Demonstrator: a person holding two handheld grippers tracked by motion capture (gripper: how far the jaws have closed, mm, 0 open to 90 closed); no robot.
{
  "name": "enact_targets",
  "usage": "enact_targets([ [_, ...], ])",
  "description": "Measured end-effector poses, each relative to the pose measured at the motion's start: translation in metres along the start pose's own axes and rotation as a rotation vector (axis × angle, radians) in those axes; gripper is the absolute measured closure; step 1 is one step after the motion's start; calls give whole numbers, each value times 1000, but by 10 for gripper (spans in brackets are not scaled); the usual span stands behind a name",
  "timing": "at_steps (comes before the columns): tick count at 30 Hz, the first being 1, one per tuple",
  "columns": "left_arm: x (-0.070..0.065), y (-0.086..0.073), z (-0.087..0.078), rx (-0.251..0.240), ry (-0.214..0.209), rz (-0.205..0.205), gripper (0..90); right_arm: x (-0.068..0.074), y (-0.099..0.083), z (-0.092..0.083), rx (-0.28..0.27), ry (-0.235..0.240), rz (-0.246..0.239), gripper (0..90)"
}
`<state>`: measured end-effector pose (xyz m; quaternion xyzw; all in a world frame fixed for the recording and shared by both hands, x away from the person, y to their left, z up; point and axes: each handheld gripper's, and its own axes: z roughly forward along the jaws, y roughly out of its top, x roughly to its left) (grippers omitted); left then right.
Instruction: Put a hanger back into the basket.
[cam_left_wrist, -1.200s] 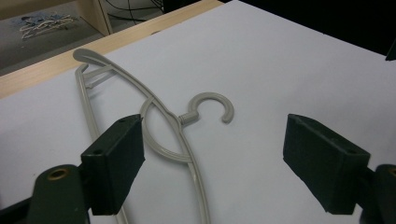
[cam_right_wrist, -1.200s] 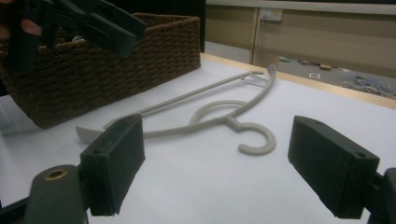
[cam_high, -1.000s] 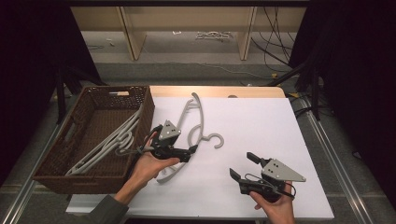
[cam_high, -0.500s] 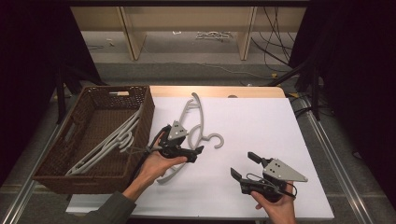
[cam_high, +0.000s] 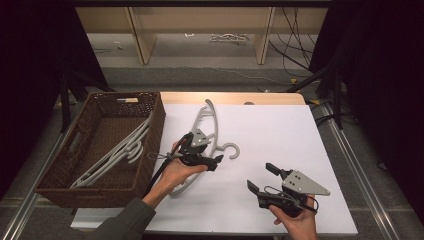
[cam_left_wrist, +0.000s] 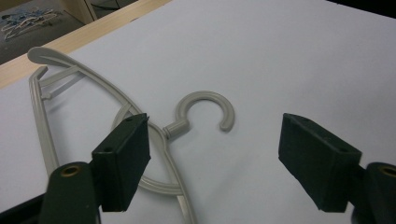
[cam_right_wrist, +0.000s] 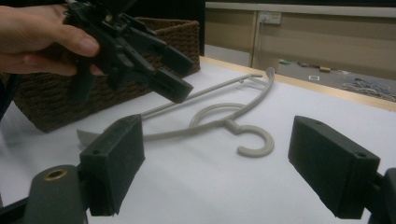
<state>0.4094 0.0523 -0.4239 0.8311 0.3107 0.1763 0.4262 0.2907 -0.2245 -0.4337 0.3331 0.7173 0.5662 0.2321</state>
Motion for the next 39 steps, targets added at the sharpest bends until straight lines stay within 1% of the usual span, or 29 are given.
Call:
enact_targets([
  [1,1,1,5,12,6,0,256,0,0,0,2,3,0,194],
  [2,1,1,5,12,6,0,256,0,0,0,2,3,0,194],
  [3,2,1,7,20,-1,-3,256,0,1,0,1,11,2,194],
  [4,3,2,8,38,4,12,259,0,0,1,0,11,1,194],
  [5,4,2,11,46,6,16,265,0,1,0,5,-4,-9,194],
  [6,4,3,13,57,13,26,271,1,0,1,3,-5,-8,194],
  [7,4,4,15,75,15,40,272,1,0,1,0,9,-5,194],
  [9,4,7,19,88,11,74,272,1,0,1,-1,5,-9,194],
  [10,4,8,21,103,12,84,273,1,0,1,3,8,-6,194],
  [11,4,9,23,114,8,86,273,1,0,0,8,-3,-10,194],
  [12,4,10,26,127,5,93,272,1,0,2,-6,8,2,194],
  [13,3,10,29,138,5,88,270,1,1,1,-2,11,1,194],
  [15,4,11,36,155,17,99,275,2,2,0,9,2,-13,194],
  [16,4,11,42,179,29,83,287,2,2,1,8,7,-13,194],
  [18,4,10,49,237,39,85,295,3,2,2,4,15,-13,194],
  [19,5,9,51,259,36,90,293,3,2,2,3,15,-14,194],
  [20,7,8,56,283,22,87,293,3,2,2,3,16,-14,195],
  [23,10,7,63,302,22,56,292,3,1,3,-7,22,-10,195],
  [25,14,7,65,323,16,59,292,3,2,3,-2,22,-9,195],
  [26,15,6,66,330,20,46,292,3,2,3,-3,23,-8,195],
  [29,18,6,68,342,12,32,316,3,1,3,-7,24,-10,194],
  [30,20,6,69,348,7,14,319,3,1,4,-7,24,-9,194],
  [31,21,6,69,366,-8,0,323,3,2,4,-5,26,-11,194],
  [32,24,6,72,377,-17,-23,331,4,2,3,7,26,-12,195],
  [33,24,5,73,382,-15,-32,354,3,2,2,23,19,-20,195],
  [34,25,4,75,392,-17,-30,365,4,2,2,26,16,-21,195],
  [36,26,2,78,417,-7,-25,392,3,2,2,20,19,-19,195],
  [37,27,1,79,426,-10,-38,402,3,2,3,17,27,-17,195],
  [39,30,0,81,437,-12,-59,439,3,1,3,10,21,-15,195],
])
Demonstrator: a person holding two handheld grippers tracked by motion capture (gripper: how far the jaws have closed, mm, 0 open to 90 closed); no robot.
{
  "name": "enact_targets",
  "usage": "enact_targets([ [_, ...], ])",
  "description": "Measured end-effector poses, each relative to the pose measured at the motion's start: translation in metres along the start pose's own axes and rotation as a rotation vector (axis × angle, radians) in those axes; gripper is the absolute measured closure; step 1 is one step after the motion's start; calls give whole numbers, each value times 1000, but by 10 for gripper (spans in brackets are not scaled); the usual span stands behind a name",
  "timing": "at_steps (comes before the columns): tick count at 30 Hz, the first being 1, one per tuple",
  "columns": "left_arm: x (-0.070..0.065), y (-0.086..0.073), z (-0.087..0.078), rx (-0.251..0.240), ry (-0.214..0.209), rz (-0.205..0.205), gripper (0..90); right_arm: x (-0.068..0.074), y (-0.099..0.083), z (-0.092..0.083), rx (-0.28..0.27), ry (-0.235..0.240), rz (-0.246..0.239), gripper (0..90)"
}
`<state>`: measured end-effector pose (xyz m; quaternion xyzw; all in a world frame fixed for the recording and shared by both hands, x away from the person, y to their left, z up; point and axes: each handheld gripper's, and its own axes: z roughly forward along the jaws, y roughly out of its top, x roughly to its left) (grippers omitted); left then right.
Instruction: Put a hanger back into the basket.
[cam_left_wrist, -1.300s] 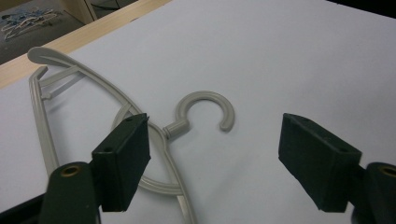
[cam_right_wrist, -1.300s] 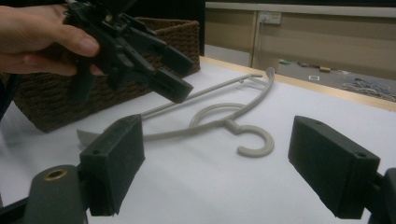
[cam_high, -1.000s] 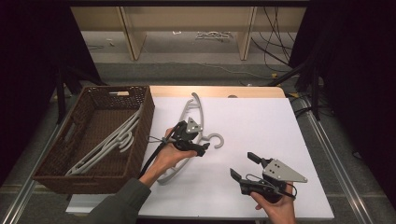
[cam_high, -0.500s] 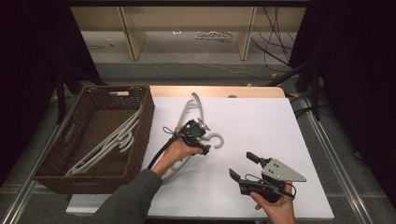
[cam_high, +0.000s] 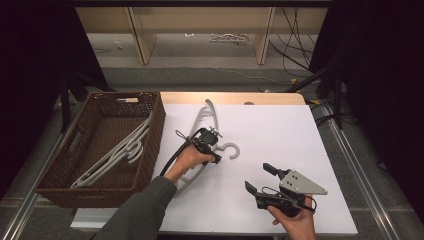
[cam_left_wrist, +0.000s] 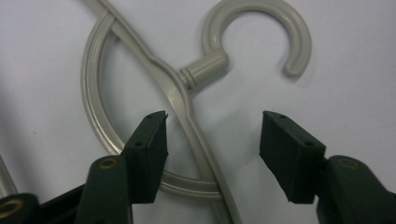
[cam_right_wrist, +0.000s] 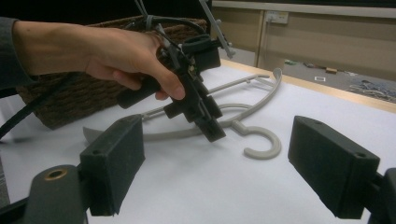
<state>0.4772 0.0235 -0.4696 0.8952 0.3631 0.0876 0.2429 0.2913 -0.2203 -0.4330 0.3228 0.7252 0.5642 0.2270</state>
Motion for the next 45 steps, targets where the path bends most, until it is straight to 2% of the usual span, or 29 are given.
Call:
enact_targets([
  [2,2,0,1,7,-14,-18,484,0,0,0,-5,1,7,195],
  [4,2,1,0,23,-7,-4,515,1,0,0,-4,7,4,195],
  [5,1,2,1,25,-7,-15,530,1,0,0,0,10,5,195],
  [8,3,7,0,76,-4,9,554,1,1,0,-6,5,-1,196],
  [10,3,8,0,79,-3,8,572,1,1,-1,12,1,-7,196],
  [14,5,9,-2,111,-9,17,636,1,1,1,-1,6,2,196],
  [16,7,9,-2,115,-15,10,670,1,1,-1,15,1,-6,196],
  [18,6,11,-1,127,-6,30,676,1,1,0,8,1,-7,198],
  [20,4,13,-1,142,-1,23,676,1,1,1,8,4,-5,199],
  [23,7,14,0,152,-17,9,675,2,0,1,7,4,-6,198],
  [27,8,17,1,170,-28,20,674,2,1,0,18,8,-7,199],
  [31,5,20,1,185,-9,75,688,2,1,1,15,8,-5,199],
  [33,4,20,1,189,-5,84,690,2,1,1,17,9,-6,200],
  [37,7,20,1,190,-25,74,694,2,0,1,20,16,-2,201],
  [45,7,22,1,198,-27,82,723,2,0,1,22,15,-4,201],
])
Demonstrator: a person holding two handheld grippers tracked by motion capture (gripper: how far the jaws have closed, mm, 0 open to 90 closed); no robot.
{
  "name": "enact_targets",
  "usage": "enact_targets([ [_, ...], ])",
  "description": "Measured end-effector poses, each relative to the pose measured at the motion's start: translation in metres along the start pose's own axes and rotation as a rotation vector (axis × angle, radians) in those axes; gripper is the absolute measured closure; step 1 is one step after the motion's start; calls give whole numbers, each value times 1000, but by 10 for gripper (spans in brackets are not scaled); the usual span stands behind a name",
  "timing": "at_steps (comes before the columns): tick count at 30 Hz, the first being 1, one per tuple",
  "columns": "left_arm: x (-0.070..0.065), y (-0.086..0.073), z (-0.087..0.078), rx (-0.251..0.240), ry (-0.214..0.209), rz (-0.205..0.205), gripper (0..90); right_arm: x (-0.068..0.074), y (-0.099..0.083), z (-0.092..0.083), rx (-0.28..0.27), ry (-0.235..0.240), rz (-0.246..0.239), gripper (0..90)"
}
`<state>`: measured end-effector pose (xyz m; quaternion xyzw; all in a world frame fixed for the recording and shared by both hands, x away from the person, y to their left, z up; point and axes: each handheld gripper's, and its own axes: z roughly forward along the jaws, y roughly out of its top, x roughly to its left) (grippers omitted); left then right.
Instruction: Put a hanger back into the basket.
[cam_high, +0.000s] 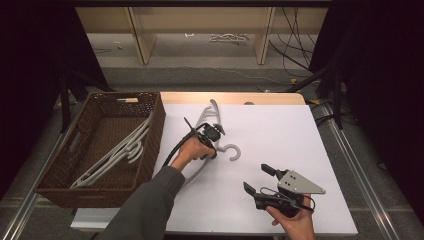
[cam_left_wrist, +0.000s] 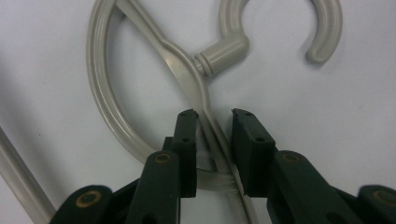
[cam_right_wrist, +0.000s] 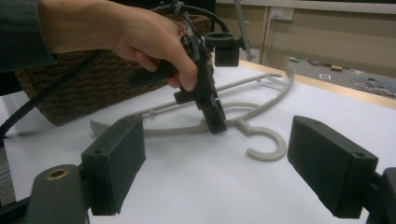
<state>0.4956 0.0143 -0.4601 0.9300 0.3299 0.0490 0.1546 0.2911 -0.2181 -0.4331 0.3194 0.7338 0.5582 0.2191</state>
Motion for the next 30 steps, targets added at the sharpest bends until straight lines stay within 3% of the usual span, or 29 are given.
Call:
enact_targets([
  [16,3,5,0,34,-15,-20,745,1,-1,3,-18,7,5,203],
  [19,7,5,0,31,-32,-40,767,1,-1,2,-2,-1,-2,203],
  [23,9,5,0,24,-29,-26,820,0,-1,1,2,-2,3,204],
  [30,13,5,-1,7,-43,-26,823,0,-2,3,-4,10,7,204],
])
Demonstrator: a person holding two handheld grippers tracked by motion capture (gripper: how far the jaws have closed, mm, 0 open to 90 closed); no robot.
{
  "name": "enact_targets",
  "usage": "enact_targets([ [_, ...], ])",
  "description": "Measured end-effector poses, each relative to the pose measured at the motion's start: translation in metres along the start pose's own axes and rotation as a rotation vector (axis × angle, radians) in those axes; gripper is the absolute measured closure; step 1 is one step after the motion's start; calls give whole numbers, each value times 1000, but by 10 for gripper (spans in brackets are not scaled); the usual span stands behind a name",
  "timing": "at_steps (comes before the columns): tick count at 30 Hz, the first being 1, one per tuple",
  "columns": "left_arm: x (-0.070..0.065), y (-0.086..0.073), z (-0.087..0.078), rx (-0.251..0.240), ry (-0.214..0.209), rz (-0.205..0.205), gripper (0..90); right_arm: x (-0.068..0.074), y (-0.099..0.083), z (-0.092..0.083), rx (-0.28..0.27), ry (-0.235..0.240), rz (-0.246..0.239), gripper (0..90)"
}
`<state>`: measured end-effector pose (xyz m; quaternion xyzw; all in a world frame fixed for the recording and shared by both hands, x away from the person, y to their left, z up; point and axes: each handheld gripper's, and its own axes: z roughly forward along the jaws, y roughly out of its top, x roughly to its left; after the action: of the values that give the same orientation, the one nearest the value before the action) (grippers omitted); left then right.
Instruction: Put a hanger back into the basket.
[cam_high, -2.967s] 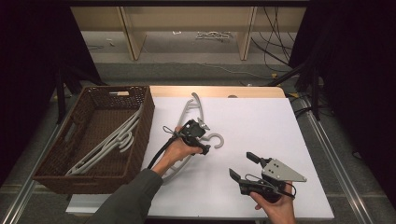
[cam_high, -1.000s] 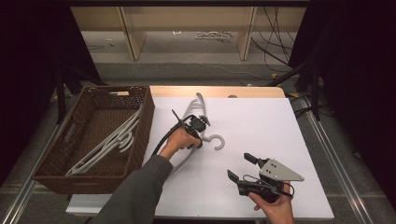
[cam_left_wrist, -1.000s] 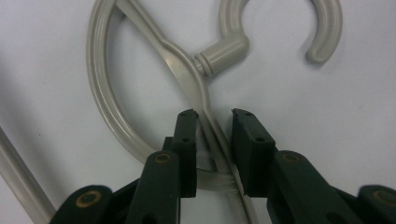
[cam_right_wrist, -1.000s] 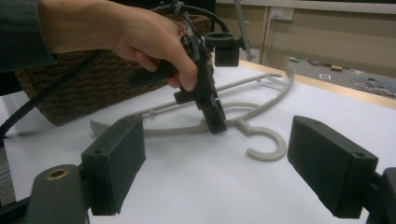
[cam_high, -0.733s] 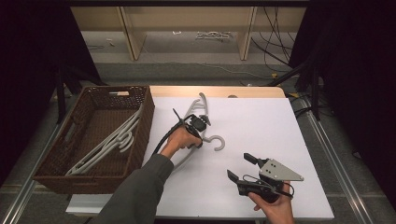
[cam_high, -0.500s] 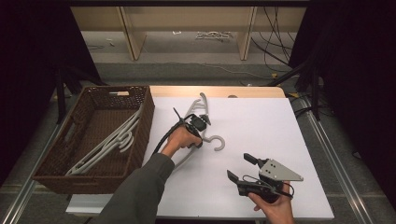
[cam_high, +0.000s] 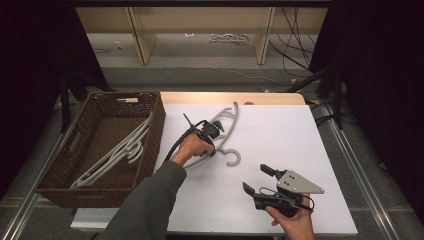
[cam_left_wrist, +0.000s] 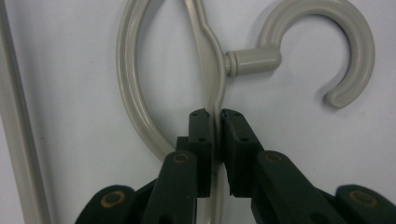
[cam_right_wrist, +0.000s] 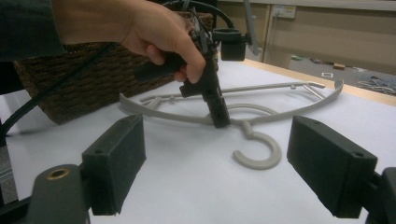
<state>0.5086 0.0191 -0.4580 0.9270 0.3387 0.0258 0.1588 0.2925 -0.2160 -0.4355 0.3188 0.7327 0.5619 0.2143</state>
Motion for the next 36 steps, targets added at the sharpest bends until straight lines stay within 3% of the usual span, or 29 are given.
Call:
enact_targets([
  [3,3,0,-5,-34,-19,-29,823,-1,0,0,-3,-1,6,204],
  [4,4,0,-7,-48,-28,-38,823,-2,0,0,-18,-8,-14,204],
  [5,5,0,-9,-59,-37,-42,823,-1,0,0,-8,1,6,204],
  [10,11,-2,-23,-136,-82,-87,823,-1,0,-2,11,-8,-5,204],
  [12,10,-2,-28,-193,-97,-138,823,0,0,0,0,-2,0,204],
  [21,26,-9,-50,-269,-153,-166,824,-1,0,-1,-7,-4,0,204],
  [29,31,-14,-63,-340,-205,-216,824,-1,0,-2,10,-12,-6,204],
  [31,29,-14,-64,-378,-218,-266,824,-1,0,-2,11,-11,-6,204],
  [32,30,-15,-65,-379,-220,-261,824,-1,0,-2,8,-13,-6,204],
  [33,29,-15,-65,-397,-229,-285,824,-1,0,-2,8,-14,-6,204],
  [34,30,-16,-66,-403,-224,-288,824,-1,0,-2,11,-12,-7,204],
  [36,35,-18,-69,-388,-231,-257,824,-1,0,-2,11,-11,-5,204],
])
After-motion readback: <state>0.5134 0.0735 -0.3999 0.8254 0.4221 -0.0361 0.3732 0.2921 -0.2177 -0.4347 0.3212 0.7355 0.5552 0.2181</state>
